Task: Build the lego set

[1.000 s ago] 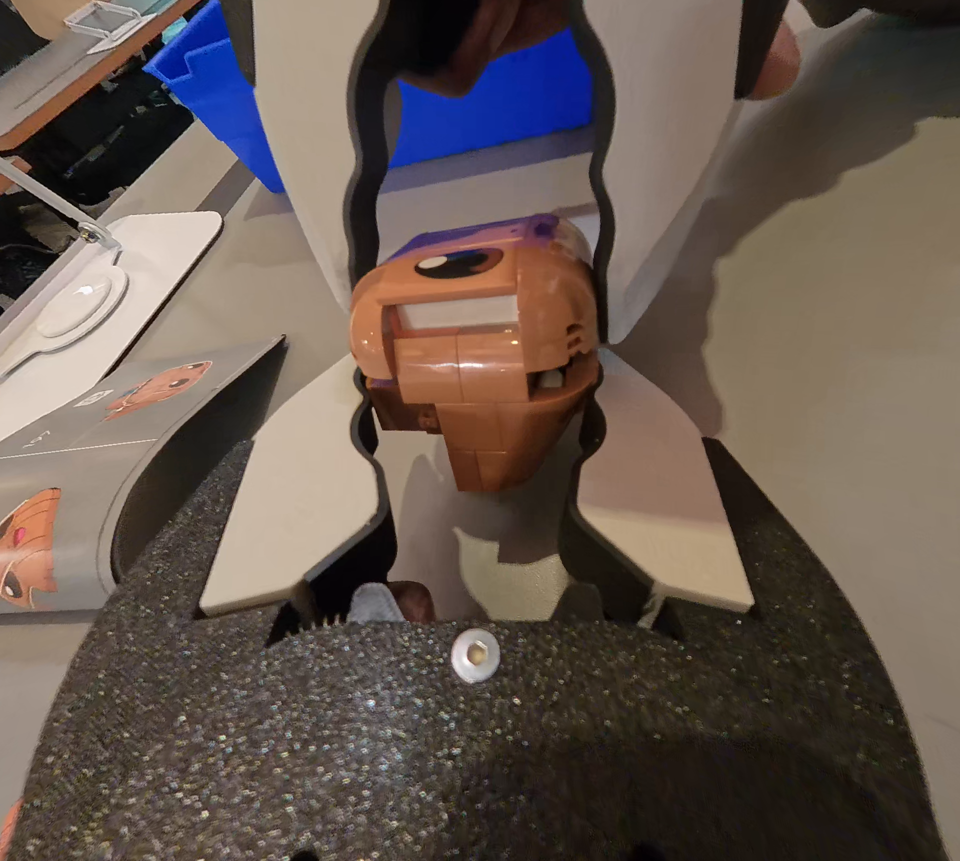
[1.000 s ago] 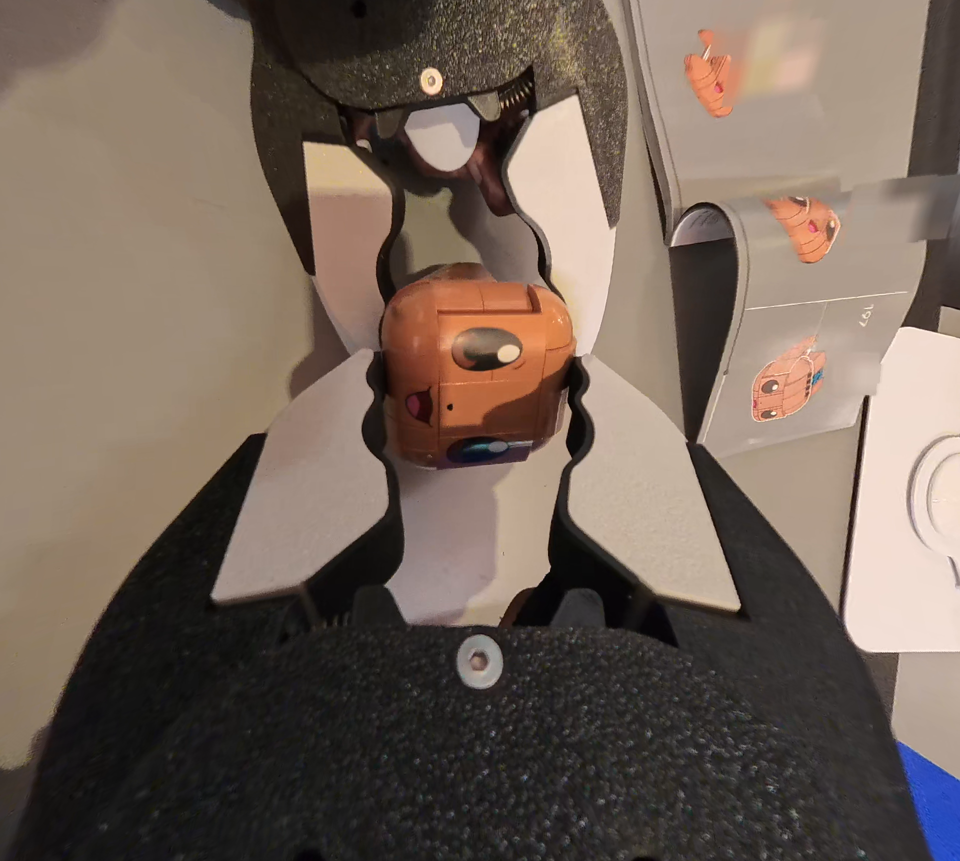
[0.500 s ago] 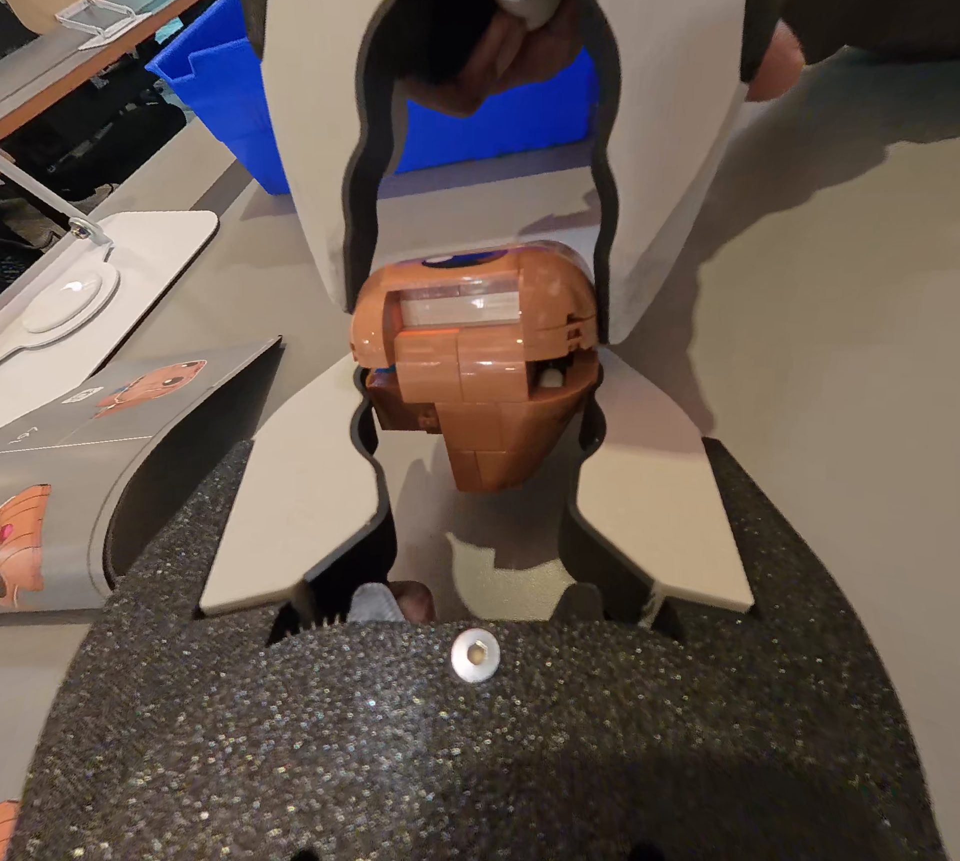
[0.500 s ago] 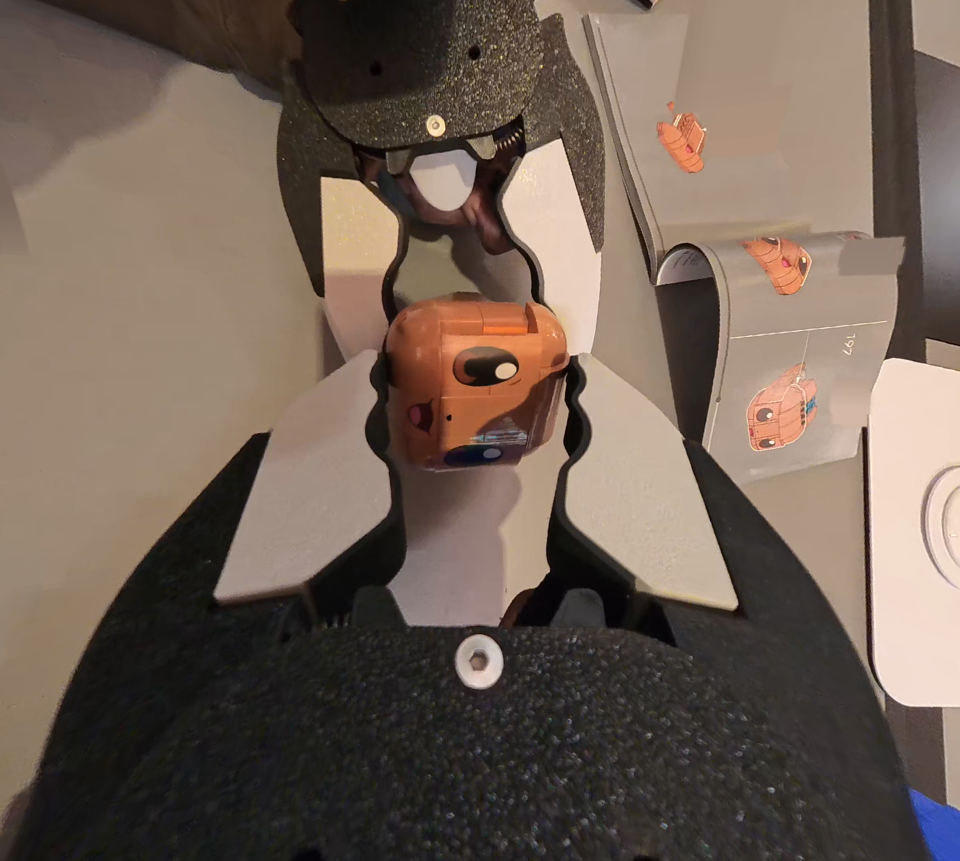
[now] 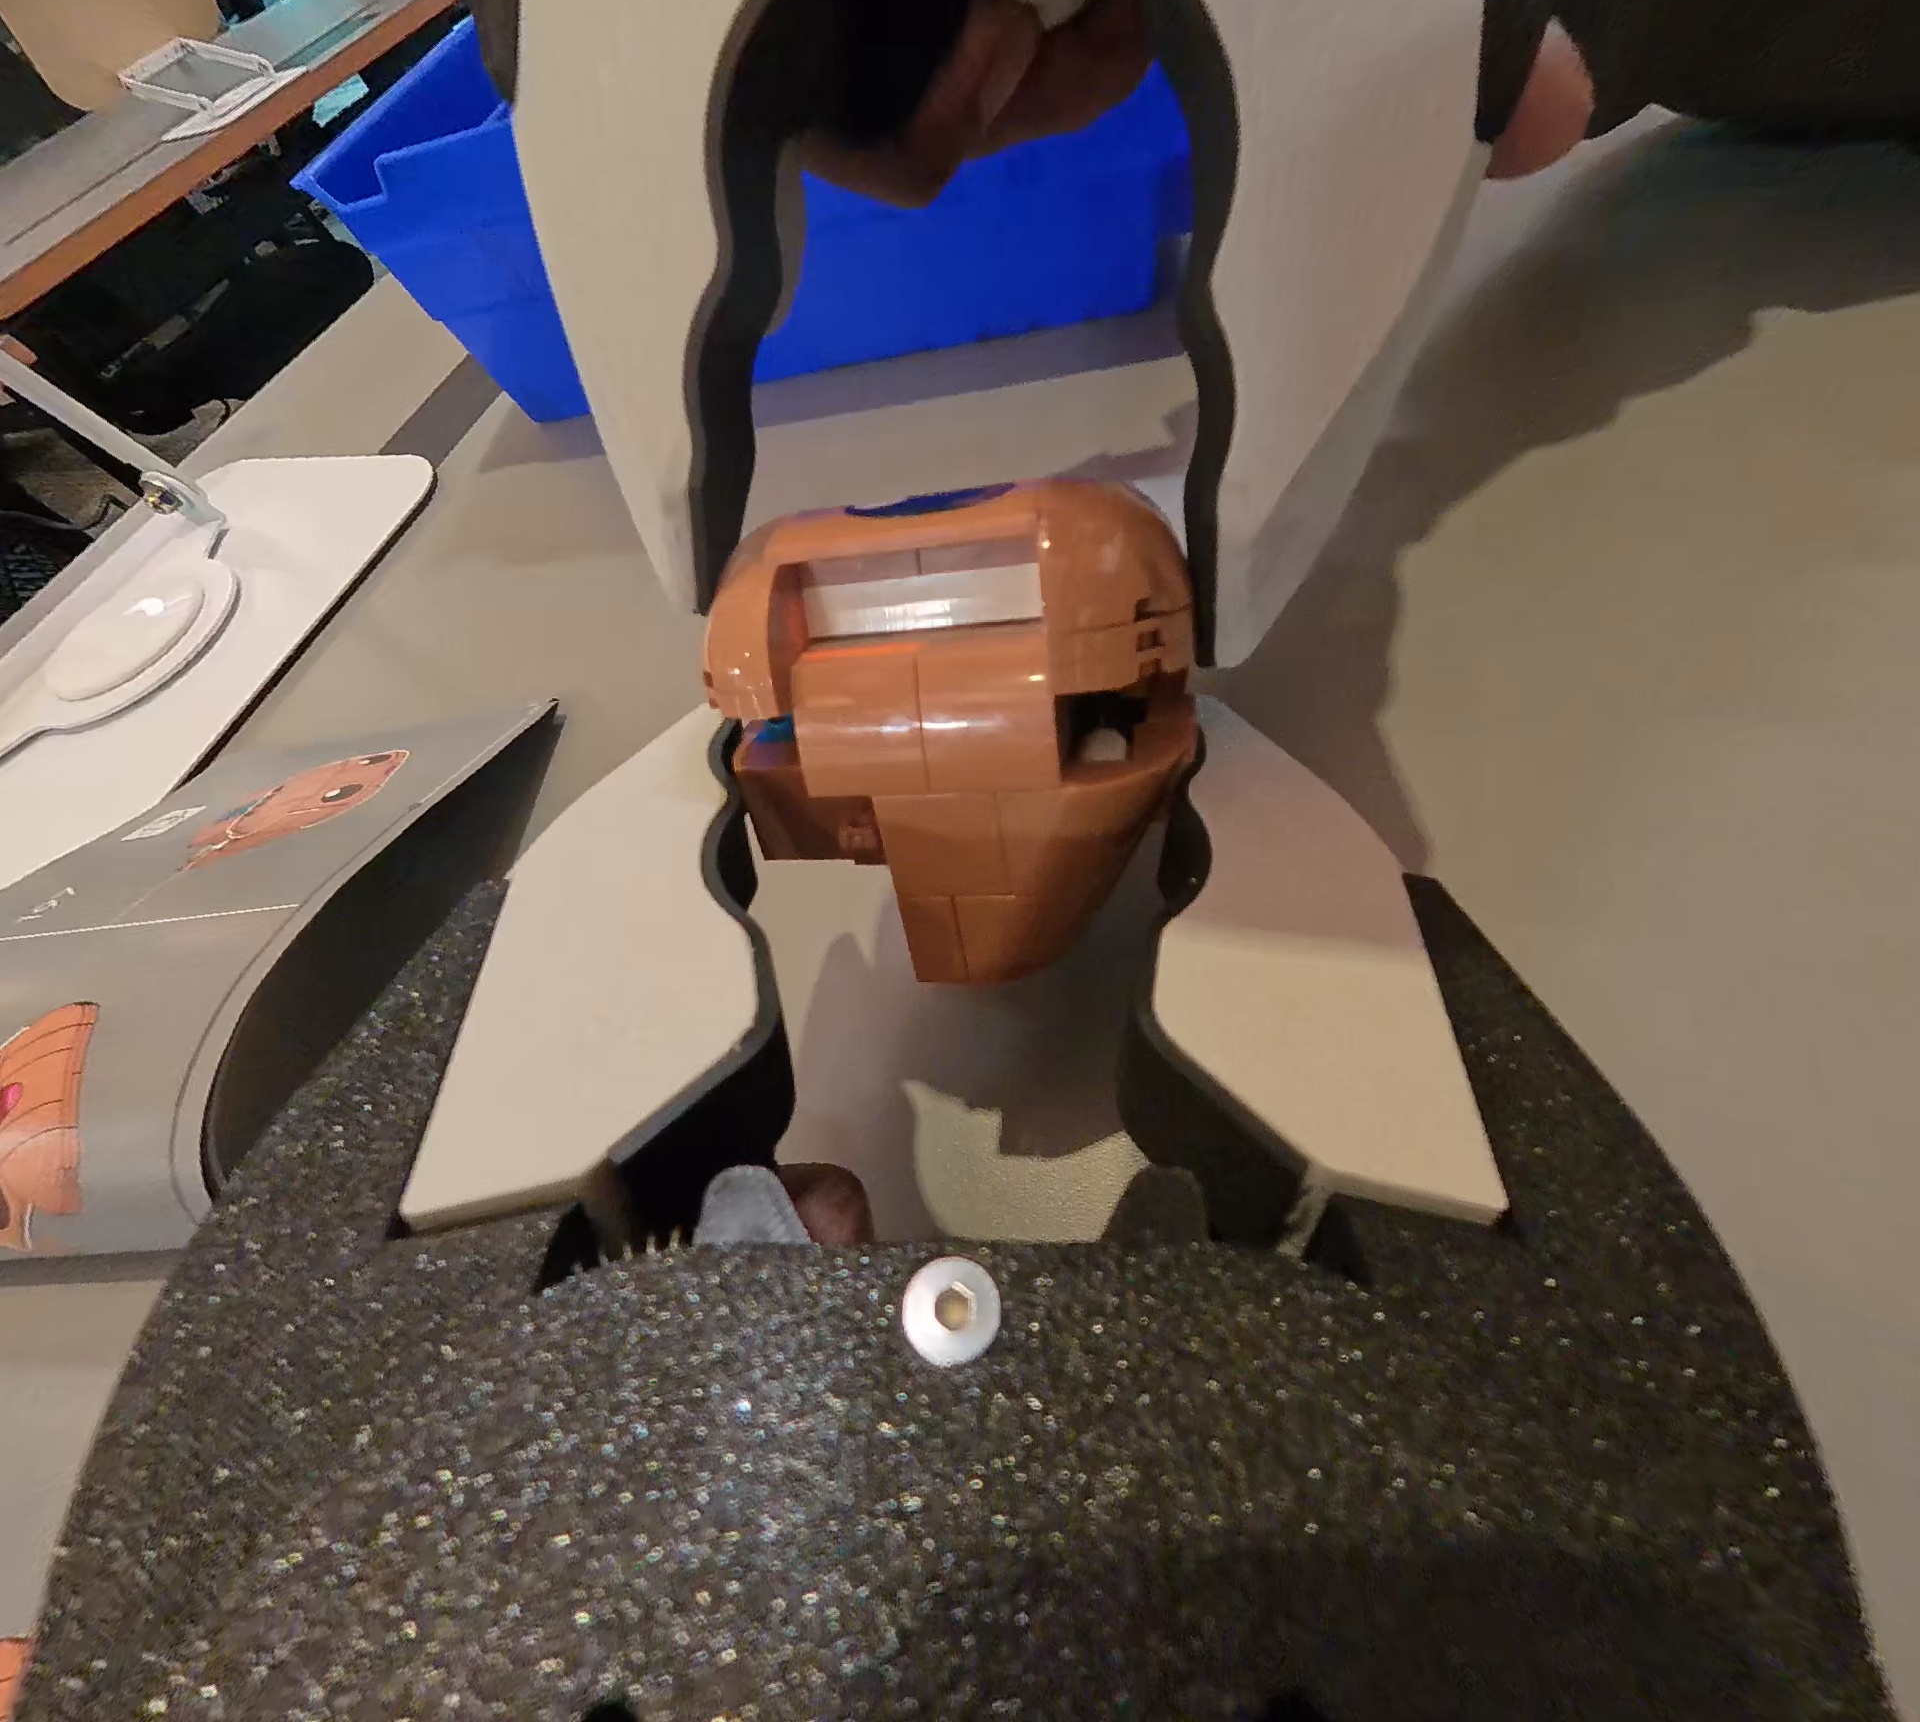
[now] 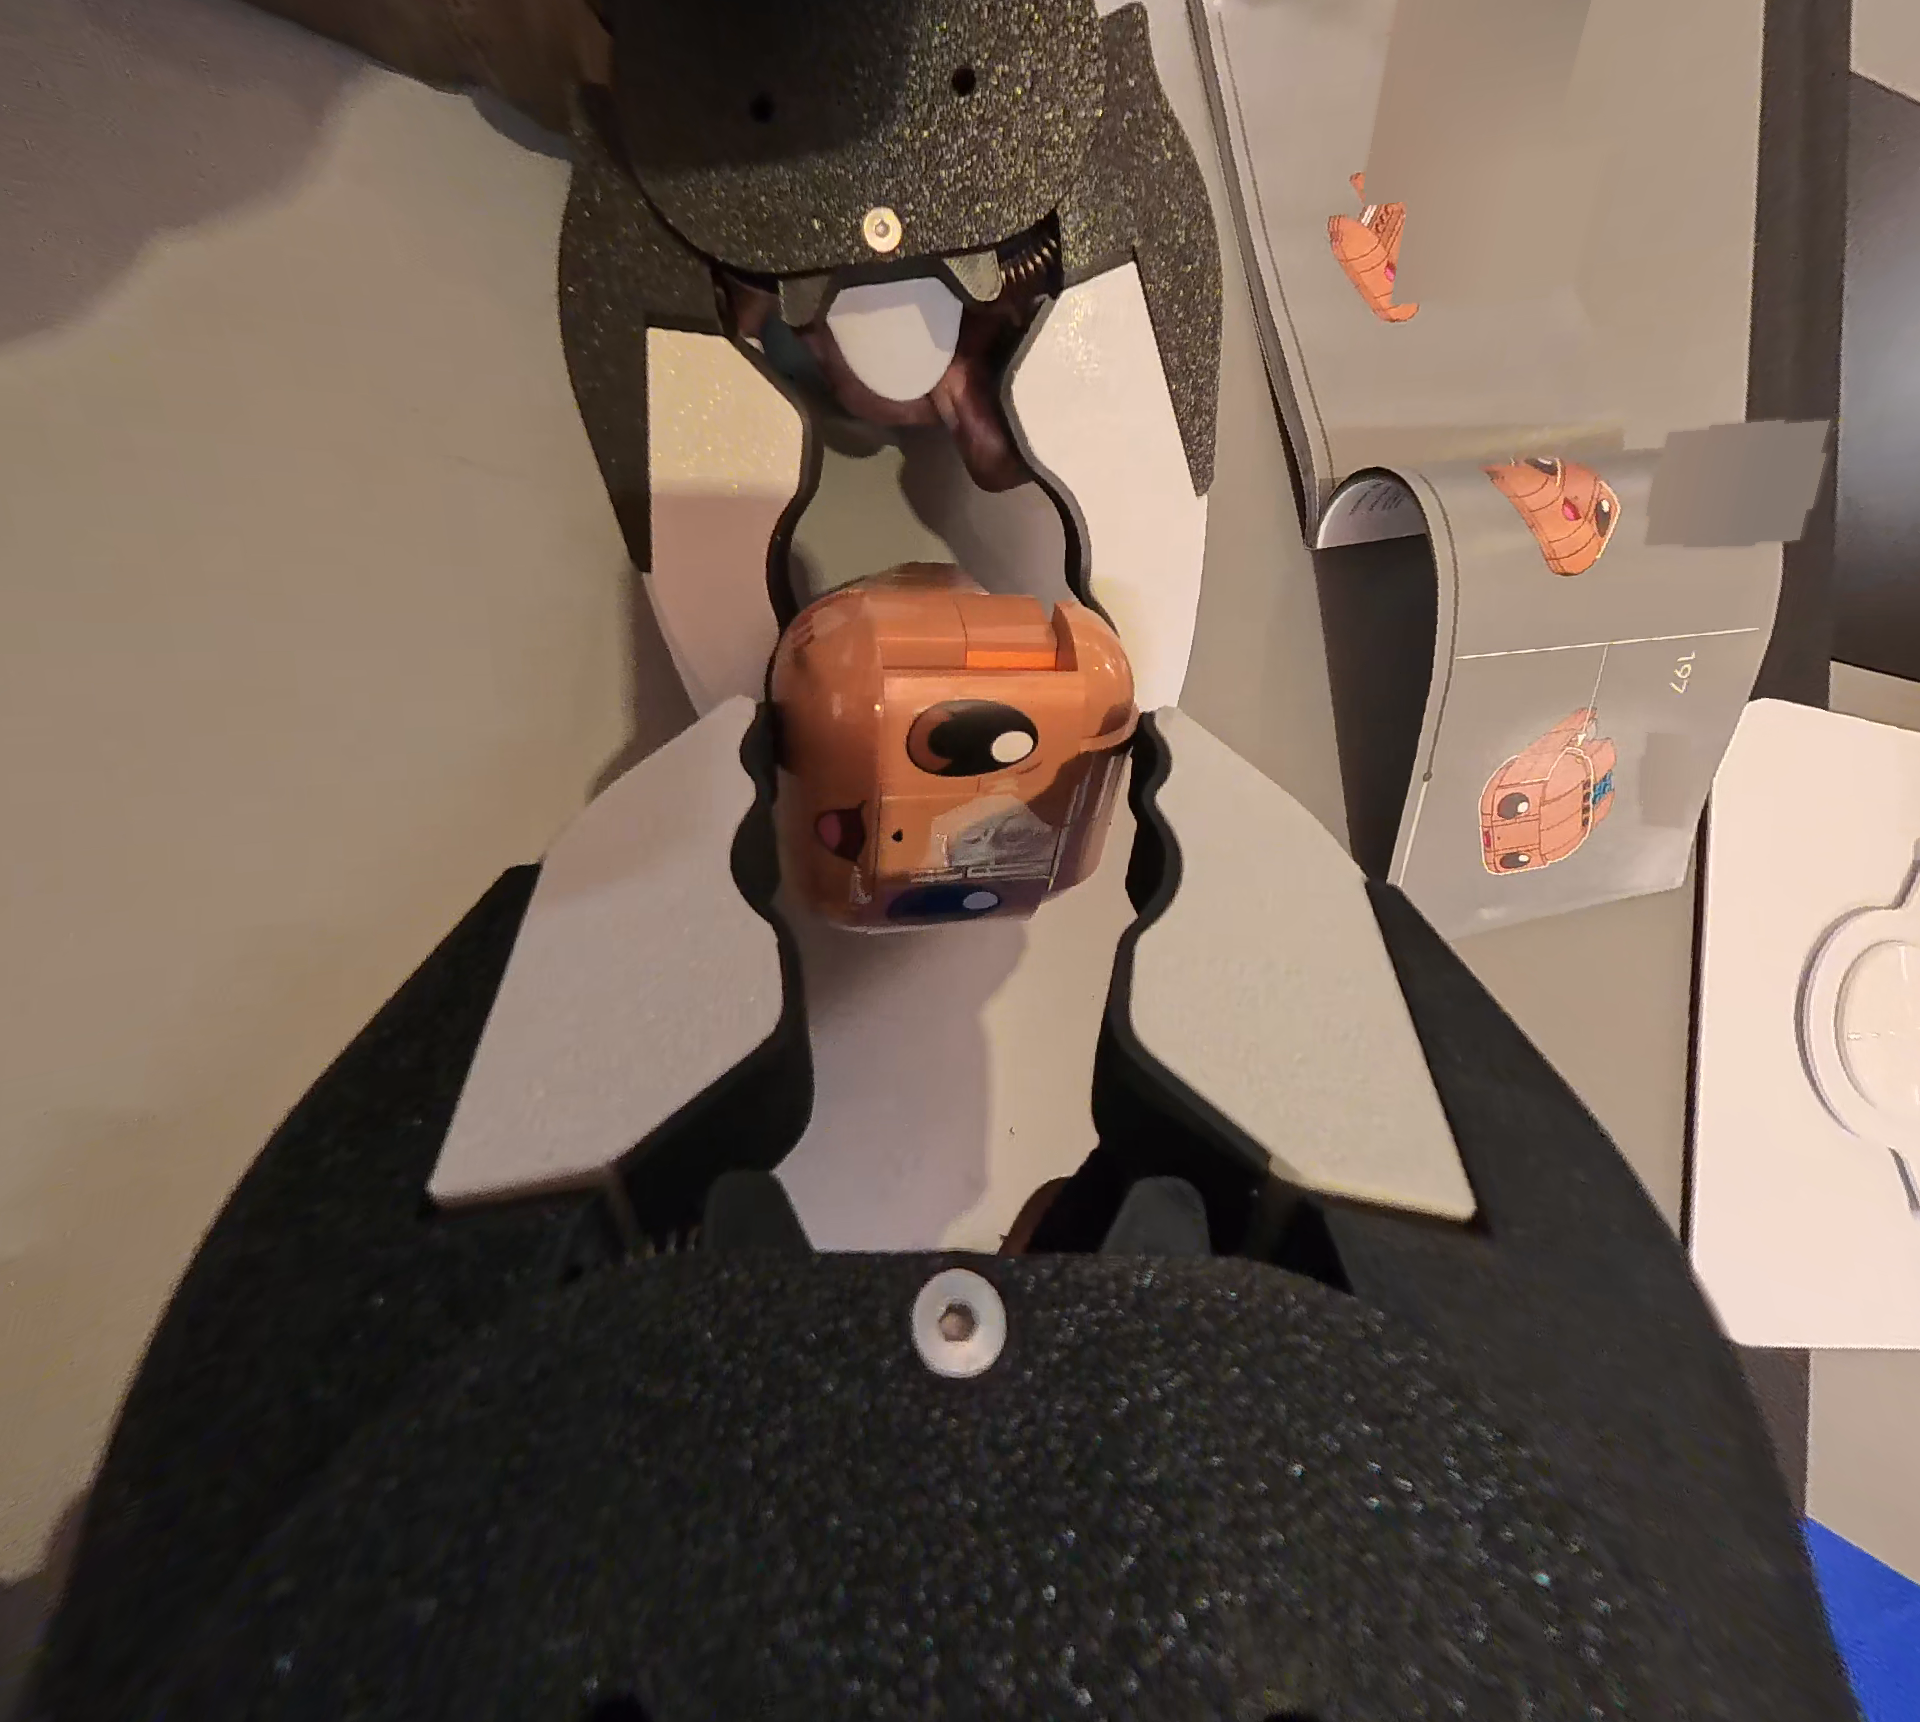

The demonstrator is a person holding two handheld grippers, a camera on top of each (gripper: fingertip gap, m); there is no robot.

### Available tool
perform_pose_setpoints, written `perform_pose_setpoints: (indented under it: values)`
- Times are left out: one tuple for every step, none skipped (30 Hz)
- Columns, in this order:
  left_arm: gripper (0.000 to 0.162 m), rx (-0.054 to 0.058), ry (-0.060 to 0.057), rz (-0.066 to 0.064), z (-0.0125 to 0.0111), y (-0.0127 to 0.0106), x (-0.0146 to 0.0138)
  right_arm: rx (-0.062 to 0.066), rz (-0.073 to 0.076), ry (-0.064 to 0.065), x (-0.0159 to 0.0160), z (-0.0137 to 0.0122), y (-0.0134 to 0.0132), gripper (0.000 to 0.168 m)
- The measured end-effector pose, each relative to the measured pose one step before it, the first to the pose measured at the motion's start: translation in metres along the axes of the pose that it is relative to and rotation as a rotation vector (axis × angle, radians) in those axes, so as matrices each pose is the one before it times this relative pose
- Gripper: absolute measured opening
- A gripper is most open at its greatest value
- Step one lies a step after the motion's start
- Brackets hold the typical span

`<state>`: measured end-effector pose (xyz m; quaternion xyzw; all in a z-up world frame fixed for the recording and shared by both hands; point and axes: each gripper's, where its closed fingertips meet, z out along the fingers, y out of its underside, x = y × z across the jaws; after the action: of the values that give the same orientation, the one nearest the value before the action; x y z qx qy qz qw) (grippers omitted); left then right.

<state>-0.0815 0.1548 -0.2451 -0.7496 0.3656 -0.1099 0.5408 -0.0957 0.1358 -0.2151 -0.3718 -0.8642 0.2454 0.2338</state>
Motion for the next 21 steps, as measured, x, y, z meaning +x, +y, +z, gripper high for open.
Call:
perform_pose_setpoints:
  values:
    - [0.078,-0.0003,0.0002,0.0009,0.00002,0.00012,-0.00001,-0.0023,-0.0026,0.0021,0.00013,-0.00087,0.00008,0.065]
    - [0.078,0.0018,-0.0001,-0.0002,-0.00014,-0.00031,-0.00012,-0.0002,-0.001,0.0023,0.00021,-0.00106,-0.00019,0.065]
    - [0.078,0.0028,-0.0011,0.0004,-0.00018,-0.00051,-0.00024,0.0021,0.0021,0.0009,0.00029,-0.00112,-0.00036,0.065]
    - [0.078,0.0029,0.0007,-0.0014,-0.00014,-0.00063,0.00002,0.0016,0.0008,-0.0002,0.00002,-0.00057,-0.00029,0.065]
    - [0.078,-0.0001,-0.0001,-0.0003,0.00008,-0.00013,0.0,-0.0018,-0.0001,0.0004,0.00009,-0.00021,0.00018,0.065]
    - [0.078,-0.002,0.0005,0.0016,0.00018,0.00049,0.00025,-0.0048,-0.0002,-0.0001,-0.00023,0.00032,0.00052,0.065]
    - [0.078,-0.0063,-0.0003,0.0023,0.00047,0.001,0.00016,-0.0091,-0.0006,0.0014,-0.00026,0.00075,0.00085,0.065]
    - [0.077,-0.0077,-0.0006,0.0043,0.00065,0.00146,0.00008,-0.0123,-0.0029,0.0025,-0.0003,0.00097,0.00137,0.065]
    - [0.077,-0.0069,-0.0001,0.0043,0.00065,0.00107,0.00044,-0.013,-0.0035,0.002,-0.00048,0.00074,0.00125,0.065]
    - [0.077,-0.0043,-0.0009,0.0043,0.00056,0.00063,0.00036,-0.0108,-0.0045,0.0015,-0.00059,0.00049,0.00094,0.065]
    - [0.078,-0.0016,-0.0004,0.0046,0.00024,0.00003,0.0005,-0.0069,-0.0033,0.0006,-0.00058,0.00027,0.00032,0.065]
    - [0.078,-0.001,0.0002,0.0026,0.00003,-0.00028,0.00035,-0.0049,-0.0017,0.0006,-0.00056,0.00015,0.00011,0.065]
    - [0.078,-0.0011,0.0,0.0021,0.00014,-0.00004,0.00012,-0.0054,-0.0023,0.0016,-0.00032,0.00038,0.00018,0.065]
    - [0.078,-0.0019,-0.0002,0.002,0.00011,0.00028,0.00009,-0.0059,-0.0026,0.002,-0.0003,0.00058,0.00022,0.065]
    - [0.078,-0.0015,0.0005,0.0015,0.00014,0.00023,0.00022,-0.0054,-0.0017,0.0008,-0.00039,0.00066,0.00033,0.065]
    - [0.078,-0.0027,0.0013,0.0012,0.00007,0.00025,0.00038,-0.0045,-0.0019,0.0006,-0.00031,0.00062,0.00022,0.065]
    - [0.078,-0.0027,-0.0014,0.0031,0.00026,0.0005,-0.00008,-0.0047,-0.0018,0.0017,-0.00016,0.00024,0.00043,0.065]
    - [0.077,-0.0003,0.0004,0.0005,-0.00004,0.0,0.00016,-0.0011,-0.0005,0.0006,-0.00006,0.00004,0.00007,0.065]
    - [0.077,0.0009,0.0004,-0.0002,-0.00003,-0.00015,-0.00003,0.0007,0.0008,-0.0002,-0.00013,-0.00009,-0.00009,0.065]
    - [0.077,0.0009,-0.0001,-0.0005,-0.0001,-0.00014,-0.00001,0.0015,0.0008,0.0,0.00015,-0.00009,-0.00017,0.065]
    - [0.077,-0.0003,-0.0002,-0.0004,0.0,0.00007,-0.00013,0.0008,0.0008,0.0002,0.00008,0.00017,-0.00004,0.065]
